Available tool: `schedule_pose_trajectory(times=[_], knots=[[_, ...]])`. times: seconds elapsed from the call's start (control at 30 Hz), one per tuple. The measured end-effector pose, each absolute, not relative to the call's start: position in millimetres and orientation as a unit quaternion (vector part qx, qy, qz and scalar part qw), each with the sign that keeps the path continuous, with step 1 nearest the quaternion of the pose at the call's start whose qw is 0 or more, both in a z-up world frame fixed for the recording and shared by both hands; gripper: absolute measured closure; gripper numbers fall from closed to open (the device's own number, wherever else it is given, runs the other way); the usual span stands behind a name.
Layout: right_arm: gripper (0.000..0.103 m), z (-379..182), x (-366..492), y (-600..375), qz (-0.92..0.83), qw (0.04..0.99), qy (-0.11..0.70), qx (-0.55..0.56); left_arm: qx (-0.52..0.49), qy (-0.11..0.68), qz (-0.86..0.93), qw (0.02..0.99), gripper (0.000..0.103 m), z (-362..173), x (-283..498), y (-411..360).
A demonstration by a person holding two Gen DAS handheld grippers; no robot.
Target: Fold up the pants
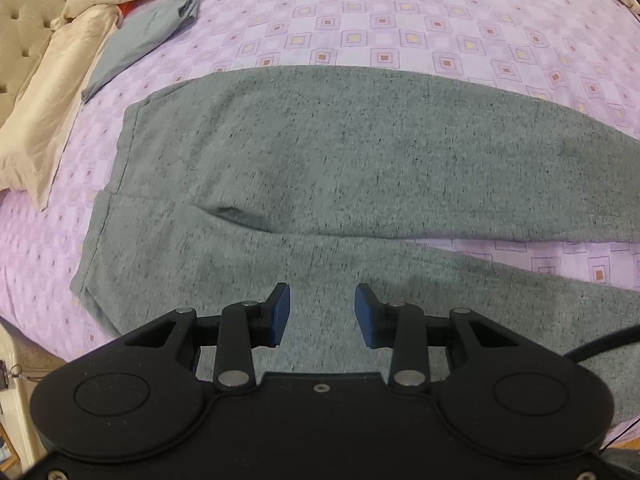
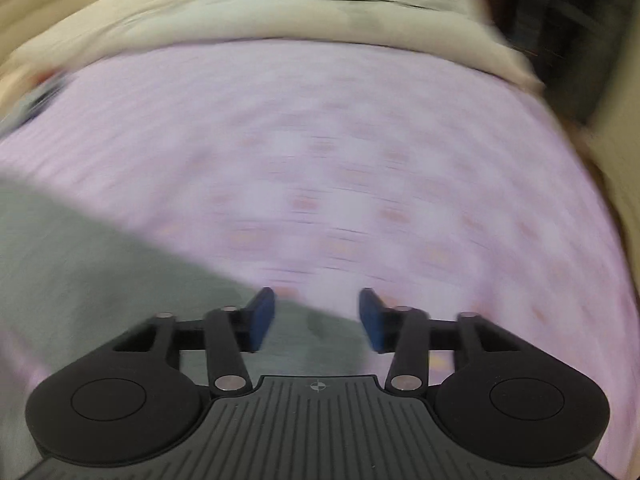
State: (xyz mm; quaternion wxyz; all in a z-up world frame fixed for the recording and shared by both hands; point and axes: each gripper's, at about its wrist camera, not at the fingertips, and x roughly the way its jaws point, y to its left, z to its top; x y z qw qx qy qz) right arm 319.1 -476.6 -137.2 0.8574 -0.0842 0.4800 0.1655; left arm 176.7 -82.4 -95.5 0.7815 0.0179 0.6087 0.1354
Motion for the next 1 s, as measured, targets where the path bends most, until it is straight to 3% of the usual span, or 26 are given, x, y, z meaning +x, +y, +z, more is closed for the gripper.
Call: schedule_pose_trajectory(times=[0.47, 0.53, 0.77, 0.8, 0.83, 0.87, 1.0], knots=[[0.056, -176.2, 360.5, -358.3, 0.353, 0.725, 0.546, -0.227, -0.024, 0.616, 0.113, 0.78, 0.057, -109.9, 269.9, -46.7], [0.051, -187.9, 363.7, -347.3, 0.36, 0.697, 0.57, -0.244, -0.04, 0.619, 0.108, 0.777, 0.057, -113.1, 288.3, -40.7], [0.048, -189.6, 365.9, -336.0, 0.342, 0.695, 0.585, -0.24, -0.113, 0.628, 0.083, 0.766, 0.057, -139.1, 364.0, -18.3], [0.055, -189.1, 366.9, -336.3, 0.34, 0.694, 0.59, -0.235, -0.124, 0.63, 0.085, 0.762, 0.057, -143.8, 373.0, -15.9], [0.082, -187.3, 366.6, -335.4, 0.337, 0.695, 0.591, -0.233, -0.136, 0.631, 0.085, 0.759, 0.058, -148.3, 382.4, -12.6], [0.099, -184.0, 365.7, -334.4, 0.341, 0.695, 0.591, -0.227, -0.145, 0.631, 0.085, 0.757, 0.057, -151.6, 390.1, -10.1], [0.098, -161.5, 330.4, -321.9, 0.348, 0.715, 0.531, -0.294, -0.167, 0.642, 0.085, 0.744, 0.057, -161.3, 410.0, -6.0]])
